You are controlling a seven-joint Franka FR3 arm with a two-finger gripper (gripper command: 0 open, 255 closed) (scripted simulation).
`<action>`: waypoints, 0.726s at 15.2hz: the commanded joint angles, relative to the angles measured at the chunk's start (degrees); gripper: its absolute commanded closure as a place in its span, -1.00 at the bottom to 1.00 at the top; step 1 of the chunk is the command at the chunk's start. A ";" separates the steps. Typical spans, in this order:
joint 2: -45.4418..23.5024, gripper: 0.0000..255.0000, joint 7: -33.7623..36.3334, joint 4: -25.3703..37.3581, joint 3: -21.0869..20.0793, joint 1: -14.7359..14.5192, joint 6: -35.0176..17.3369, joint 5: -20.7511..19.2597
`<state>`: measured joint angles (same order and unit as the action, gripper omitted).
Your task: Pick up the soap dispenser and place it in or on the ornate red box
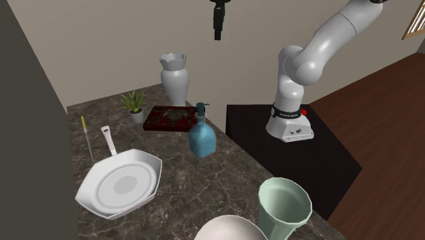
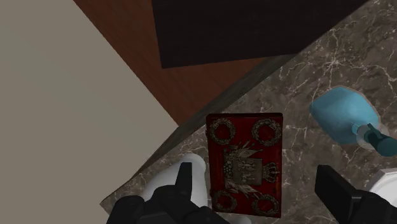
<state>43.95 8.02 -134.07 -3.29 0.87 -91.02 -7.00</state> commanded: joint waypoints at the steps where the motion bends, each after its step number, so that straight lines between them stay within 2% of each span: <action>1: 0.00 -1.00 0.00 0.00 0.00 0.00 0.00 0.00; 11: -8.46 -1.00 9.99 -5.75 -8.90 -3.65 -12.20 5.33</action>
<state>36.83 16.74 -139.63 -11.07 -2.37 -101.83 -2.23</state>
